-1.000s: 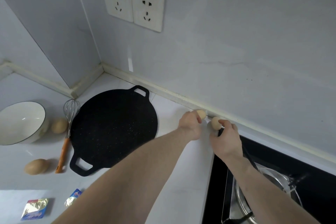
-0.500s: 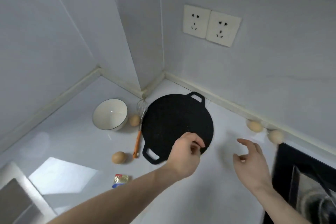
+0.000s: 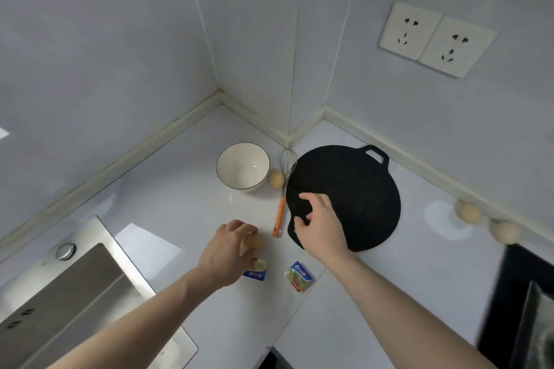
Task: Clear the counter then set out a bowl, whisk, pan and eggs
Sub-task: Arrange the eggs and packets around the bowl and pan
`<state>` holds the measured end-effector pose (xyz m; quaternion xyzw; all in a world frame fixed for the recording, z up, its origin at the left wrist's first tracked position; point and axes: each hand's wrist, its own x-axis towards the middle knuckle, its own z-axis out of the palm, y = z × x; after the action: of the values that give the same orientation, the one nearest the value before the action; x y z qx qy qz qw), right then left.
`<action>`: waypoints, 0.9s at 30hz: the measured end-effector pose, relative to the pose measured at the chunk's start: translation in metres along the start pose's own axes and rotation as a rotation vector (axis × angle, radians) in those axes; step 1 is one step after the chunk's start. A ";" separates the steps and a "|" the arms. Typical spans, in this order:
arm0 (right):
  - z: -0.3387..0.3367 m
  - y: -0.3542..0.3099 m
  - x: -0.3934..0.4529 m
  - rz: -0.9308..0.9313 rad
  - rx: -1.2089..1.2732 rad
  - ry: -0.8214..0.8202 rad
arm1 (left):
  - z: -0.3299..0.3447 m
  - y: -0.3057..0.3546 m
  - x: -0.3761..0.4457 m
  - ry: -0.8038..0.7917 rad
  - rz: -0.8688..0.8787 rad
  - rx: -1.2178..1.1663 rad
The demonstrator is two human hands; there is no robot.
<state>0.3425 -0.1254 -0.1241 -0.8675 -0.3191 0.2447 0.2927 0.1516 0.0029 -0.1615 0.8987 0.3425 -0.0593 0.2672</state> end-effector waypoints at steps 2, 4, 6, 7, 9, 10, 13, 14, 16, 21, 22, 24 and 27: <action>0.011 -0.015 0.017 -0.011 -0.053 -0.035 | 0.000 0.000 0.004 0.012 0.024 -0.002; 0.018 -0.025 0.033 -0.037 -0.111 -0.045 | 0.000 0.002 0.008 0.016 0.034 -0.007; 0.024 -0.034 0.049 -0.065 -0.183 -0.057 | 0.000 0.000 0.011 0.014 0.038 -0.008; 0.026 -0.038 0.057 -0.075 -0.220 -0.070 | -0.001 -0.001 0.013 0.015 0.039 -0.011; 0.031 -0.045 0.071 -0.079 -0.277 -0.106 | -0.002 -0.005 0.014 0.024 0.038 -0.021; 0.033 -0.048 0.076 -0.079 -0.296 -0.123 | -0.003 -0.006 0.015 0.027 0.037 -0.026; 0.040 -0.056 0.085 -0.077 -0.332 -0.146 | -0.004 -0.013 0.016 0.017 0.027 -0.057; 0.043 -0.057 0.086 -0.072 -0.332 -0.141 | -0.004 -0.015 0.016 0.013 0.022 -0.069; 0.048 -0.057 0.086 -0.062 -0.325 -0.115 | -0.003 -0.018 0.017 0.007 0.014 -0.088; 0.055 -0.053 0.081 -0.059 -0.324 -0.098 | -0.001 -0.014 0.017 0.014 -0.007 -0.108; 0.054 -0.053 0.080 -0.048 -0.322 -0.113 | 0.000 -0.013 0.017 0.023 -0.012 -0.113; 0.051 -0.053 0.079 -0.006 -0.296 -0.158 | 0.001 -0.008 0.017 0.036 -0.038 -0.132; 0.036 -0.050 0.070 0.037 -0.189 -0.171 | 0.002 -0.002 0.014 0.051 -0.090 -0.200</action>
<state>0.3469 -0.0330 -0.1331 -0.8729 -0.3487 0.2921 0.1765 0.1613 0.0114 -0.1680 0.8525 0.3935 -0.0136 0.3439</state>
